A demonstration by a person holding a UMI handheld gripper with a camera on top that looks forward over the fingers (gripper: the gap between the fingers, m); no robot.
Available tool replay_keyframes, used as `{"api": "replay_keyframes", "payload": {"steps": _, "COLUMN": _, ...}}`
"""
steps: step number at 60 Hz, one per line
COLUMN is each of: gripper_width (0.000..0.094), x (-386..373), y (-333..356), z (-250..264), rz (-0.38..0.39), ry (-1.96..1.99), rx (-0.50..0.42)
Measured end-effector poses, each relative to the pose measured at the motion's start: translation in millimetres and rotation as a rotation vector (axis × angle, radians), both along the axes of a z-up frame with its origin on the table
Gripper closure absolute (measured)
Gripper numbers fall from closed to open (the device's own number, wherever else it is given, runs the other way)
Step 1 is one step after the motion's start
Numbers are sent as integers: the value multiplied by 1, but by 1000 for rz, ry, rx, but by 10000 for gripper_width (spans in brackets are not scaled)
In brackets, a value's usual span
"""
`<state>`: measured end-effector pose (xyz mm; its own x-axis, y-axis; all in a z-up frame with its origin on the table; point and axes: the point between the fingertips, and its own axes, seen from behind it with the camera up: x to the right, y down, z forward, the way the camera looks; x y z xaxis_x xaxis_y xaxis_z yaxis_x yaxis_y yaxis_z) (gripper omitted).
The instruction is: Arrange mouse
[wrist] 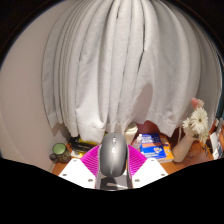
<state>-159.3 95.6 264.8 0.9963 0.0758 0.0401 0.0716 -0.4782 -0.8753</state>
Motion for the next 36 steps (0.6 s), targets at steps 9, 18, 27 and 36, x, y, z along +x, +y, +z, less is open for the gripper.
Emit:
{"api": "replay_keyframes", "payload": {"steps": 9, "gripper_width": 570, "x": 52, "y": -7, "z": -91, "rz": -51, "ry": 3, "rx": -132}}
{"api": "replay_keyframes", "payload": {"steps": 18, "gripper_width": 576, "x": 59, "y": -17, "z": -191, "rz": -42, "ry": 37, "rx": -298}}
{"api": "replay_keyframes", "payload": {"steps": 27, "gripper_width": 577, "x": 51, "y": -25, "z": -257, "rz": -15, "ry": 49, "rx": -404}}
{"api": "replay_keyframes", "payload": {"steps": 36, "gripper_width": 542, "x": 49, "y": -25, "z": -280, "rz": -8, "ry": 44, "rx": -413}}
